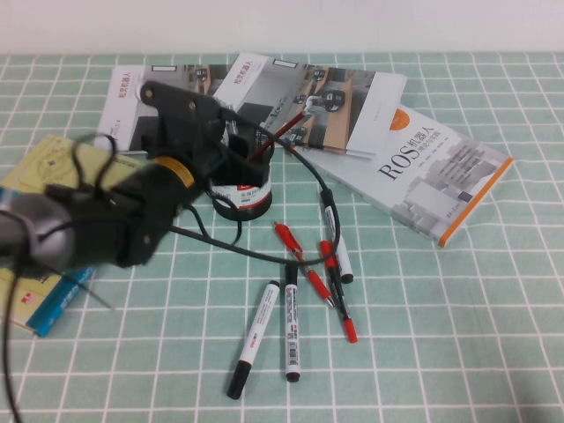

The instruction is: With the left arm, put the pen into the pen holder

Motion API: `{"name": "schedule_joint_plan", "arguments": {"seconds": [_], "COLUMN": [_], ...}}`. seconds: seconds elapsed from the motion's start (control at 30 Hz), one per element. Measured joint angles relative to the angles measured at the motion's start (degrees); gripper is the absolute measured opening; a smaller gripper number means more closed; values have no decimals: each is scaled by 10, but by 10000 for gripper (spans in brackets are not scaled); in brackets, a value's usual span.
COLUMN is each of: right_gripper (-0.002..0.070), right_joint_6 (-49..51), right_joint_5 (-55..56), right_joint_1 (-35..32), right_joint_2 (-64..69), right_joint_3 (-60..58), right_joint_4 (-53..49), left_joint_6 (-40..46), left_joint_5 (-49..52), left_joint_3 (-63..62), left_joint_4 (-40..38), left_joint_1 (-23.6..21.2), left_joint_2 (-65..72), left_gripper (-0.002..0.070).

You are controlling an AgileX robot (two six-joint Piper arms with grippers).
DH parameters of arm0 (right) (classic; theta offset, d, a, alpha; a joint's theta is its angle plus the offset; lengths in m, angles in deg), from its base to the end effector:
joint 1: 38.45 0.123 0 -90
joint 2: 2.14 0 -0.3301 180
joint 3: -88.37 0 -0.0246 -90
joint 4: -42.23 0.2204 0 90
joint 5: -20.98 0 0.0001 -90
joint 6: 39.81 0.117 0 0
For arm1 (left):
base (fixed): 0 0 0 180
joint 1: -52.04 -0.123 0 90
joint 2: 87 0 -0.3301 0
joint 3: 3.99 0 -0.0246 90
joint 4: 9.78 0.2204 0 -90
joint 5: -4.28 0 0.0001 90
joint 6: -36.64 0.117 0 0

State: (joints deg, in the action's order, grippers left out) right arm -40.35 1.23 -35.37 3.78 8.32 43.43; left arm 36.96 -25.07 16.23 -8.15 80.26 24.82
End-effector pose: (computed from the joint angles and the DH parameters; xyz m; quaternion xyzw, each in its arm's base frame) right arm 0.0023 0.0010 0.1653 -0.0195 0.7969 0.0222 0.6034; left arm 0.3666 -0.1986 0.2743 0.2061 0.7533 -0.1483 0.6067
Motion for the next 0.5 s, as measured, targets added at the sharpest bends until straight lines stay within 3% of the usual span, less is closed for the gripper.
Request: {"name": "schedule_joint_plan", "arguments": {"seconds": [0.07, 0.13, 0.23, 0.5], "right_gripper": [-20, -20, -20, -20], "right_joint_6": [0, 0, 0, 0], "right_joint_5": [0, 0, 0, 0], "right_joint_1": [0, 0, 0, 0], "right_joint_2": [0, 0, 0, 0], "right_joint_3": [0, 0, 0, 0], "right_joint_4": [0, 0, 0, 0], "left_joint_6": [1, 1, 1, 2], "left_joint_5": [55, 121, 198, 315], "left_joint_3": [0, 0, 0, 23], "left_joint_4": [0, 0, -2, -6], "left_joint_1": [0, 0, 0, 0], "left_joint_2": [-37, -88, -161, -319], "left_gripper": [246, 131, 39, 1]}}
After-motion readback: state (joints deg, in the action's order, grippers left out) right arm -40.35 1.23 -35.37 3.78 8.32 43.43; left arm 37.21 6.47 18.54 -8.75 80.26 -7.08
